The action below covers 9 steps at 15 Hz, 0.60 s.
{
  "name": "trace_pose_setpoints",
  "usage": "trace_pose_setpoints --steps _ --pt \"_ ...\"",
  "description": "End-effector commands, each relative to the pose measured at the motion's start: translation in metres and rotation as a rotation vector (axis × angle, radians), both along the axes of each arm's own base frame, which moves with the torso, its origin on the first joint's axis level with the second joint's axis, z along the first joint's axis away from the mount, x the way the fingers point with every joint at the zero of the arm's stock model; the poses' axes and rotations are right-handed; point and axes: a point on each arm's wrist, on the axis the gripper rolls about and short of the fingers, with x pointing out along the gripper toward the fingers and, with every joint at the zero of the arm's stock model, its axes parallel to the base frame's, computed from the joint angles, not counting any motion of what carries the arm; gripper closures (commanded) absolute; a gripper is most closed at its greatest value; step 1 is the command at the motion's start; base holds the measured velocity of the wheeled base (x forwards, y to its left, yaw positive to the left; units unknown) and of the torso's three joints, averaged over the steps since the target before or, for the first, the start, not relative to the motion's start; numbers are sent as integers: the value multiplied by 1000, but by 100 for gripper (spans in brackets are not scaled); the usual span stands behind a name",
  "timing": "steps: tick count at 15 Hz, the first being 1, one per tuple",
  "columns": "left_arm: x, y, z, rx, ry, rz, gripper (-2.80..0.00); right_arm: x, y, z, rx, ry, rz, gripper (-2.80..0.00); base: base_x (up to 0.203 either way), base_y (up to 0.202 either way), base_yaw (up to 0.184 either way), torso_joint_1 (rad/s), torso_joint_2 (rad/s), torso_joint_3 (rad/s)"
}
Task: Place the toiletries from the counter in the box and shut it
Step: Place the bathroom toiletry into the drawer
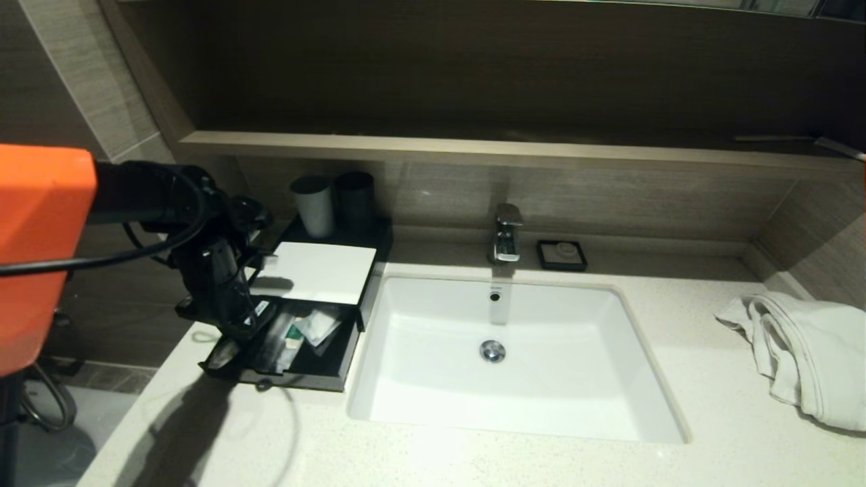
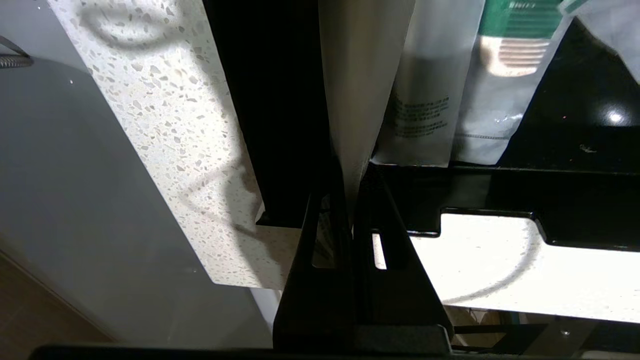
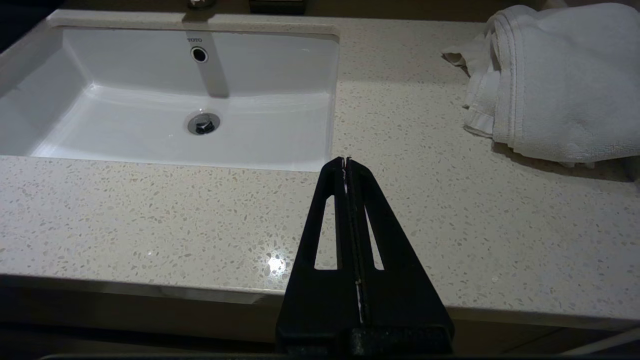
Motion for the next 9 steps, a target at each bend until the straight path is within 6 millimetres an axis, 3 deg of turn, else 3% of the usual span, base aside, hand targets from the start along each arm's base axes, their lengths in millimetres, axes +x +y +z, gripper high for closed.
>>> trace_pose_setpoints --steps 1,9 --pt "2 -2 -2 1 6 -1 0 0 0 0 0 0 2 0 0 0 0 0 0 0" --pt "12 -3 -3 -12 -23 31 0 0 0 0 0 0 0 0 0 0 0 0 0 0"
